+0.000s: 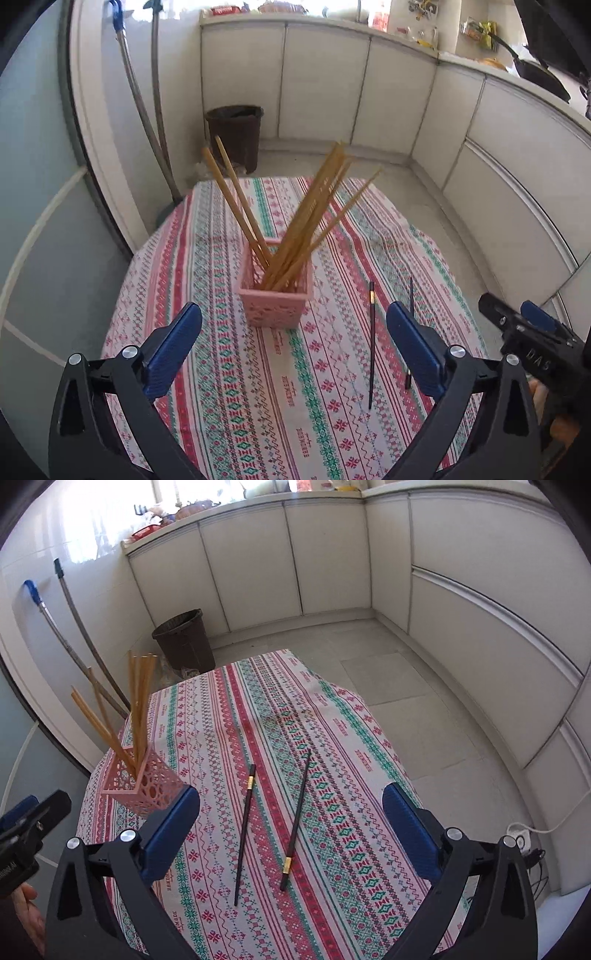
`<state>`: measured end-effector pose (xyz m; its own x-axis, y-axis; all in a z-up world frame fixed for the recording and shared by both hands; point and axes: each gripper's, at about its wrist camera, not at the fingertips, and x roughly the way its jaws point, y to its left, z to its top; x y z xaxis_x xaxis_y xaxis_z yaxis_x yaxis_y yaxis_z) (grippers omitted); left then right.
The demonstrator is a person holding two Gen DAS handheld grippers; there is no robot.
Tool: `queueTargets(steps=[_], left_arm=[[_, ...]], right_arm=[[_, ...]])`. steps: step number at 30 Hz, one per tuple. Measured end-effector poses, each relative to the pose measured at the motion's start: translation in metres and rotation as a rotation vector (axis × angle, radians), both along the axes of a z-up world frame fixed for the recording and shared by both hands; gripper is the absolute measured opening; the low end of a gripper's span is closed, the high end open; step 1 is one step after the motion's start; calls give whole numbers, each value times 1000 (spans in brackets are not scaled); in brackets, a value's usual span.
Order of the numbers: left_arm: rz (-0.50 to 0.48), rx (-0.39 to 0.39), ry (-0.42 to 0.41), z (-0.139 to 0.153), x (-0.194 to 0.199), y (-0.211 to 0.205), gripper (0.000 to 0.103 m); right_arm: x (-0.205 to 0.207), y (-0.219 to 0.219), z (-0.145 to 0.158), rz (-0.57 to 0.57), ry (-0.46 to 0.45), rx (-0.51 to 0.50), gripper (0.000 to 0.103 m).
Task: Organize utensils
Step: 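Move both grippers toward the two black chopsticks on the cloth, then grasp a black chopstick with the left gripper while the right gripper grasps the other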
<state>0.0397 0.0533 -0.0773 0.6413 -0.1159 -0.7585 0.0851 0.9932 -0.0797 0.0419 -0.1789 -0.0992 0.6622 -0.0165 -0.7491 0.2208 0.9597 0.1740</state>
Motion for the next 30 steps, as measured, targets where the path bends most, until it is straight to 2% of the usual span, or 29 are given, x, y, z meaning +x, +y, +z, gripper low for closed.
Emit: queueTargets(steps=[3, 7, 15, 21, 23, 27, 30], left_arm=[[-65, -13, 119, -29, 7, -20, 96], [-136, 55, 210, -63, 11, -51, 96], [-259, 167, 286, -103, 3, -99, 96], [-308, 206, 344, -134, -6, -115, 96], [-312, 208, 352, -139, -8, -116, 96], [-324, 164, 382, -146, -7, -117, 96], [-294, 155, 361, -149, -4, -114, 91]], right_arm=[[-2, -23, -9, -40, 32, 49, 96], [-5, -44, -14, -74, 47, 77, 96], [-10, -75, -18, -126, 72, 122, 96], [-10, -83, -18, -146, 83, 149, 96], [-9, -84, -18, -146, 87, 158, 96], [-8, -86, -22, -147, 103, 186, 96], [-8, -89, -24, -160, 108, 204, 96]])
